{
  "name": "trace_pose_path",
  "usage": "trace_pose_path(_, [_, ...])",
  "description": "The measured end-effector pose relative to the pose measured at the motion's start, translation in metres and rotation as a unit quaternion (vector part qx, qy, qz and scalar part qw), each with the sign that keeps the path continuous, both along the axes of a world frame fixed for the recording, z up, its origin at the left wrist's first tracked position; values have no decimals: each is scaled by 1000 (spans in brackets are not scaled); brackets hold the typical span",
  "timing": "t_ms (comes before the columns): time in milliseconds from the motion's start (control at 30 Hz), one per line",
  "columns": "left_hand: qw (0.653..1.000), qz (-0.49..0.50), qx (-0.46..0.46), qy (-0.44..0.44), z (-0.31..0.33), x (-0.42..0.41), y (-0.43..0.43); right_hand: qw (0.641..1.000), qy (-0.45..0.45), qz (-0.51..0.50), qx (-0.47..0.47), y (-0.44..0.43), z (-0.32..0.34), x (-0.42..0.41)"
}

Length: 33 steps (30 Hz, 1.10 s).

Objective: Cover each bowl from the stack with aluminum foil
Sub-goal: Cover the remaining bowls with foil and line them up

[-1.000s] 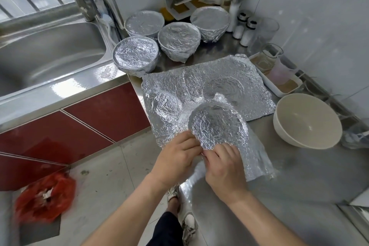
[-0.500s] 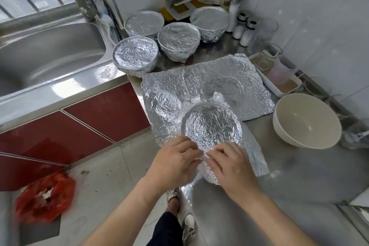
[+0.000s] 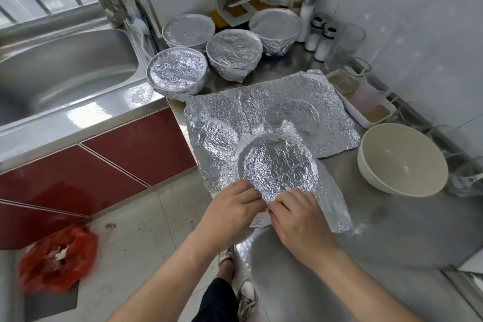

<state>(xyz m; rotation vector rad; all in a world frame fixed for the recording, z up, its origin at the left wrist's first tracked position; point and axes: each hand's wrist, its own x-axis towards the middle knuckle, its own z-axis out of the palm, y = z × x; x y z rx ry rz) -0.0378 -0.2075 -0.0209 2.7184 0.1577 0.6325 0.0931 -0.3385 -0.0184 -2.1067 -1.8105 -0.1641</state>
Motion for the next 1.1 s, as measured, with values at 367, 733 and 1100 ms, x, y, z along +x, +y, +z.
trace_pose_path(367, [998,37,-47,13,1,-15,15,997,64,-37,13,23,3,-23])
trace_pose_path(733, [999,40,-33,3,4,-5,-2,997,68,-8,-44,-4,10,7])
trace_pose_path(1100, [998,32,5,-46,1,-2,1,1000,-2,-22,2,8,0,-11])
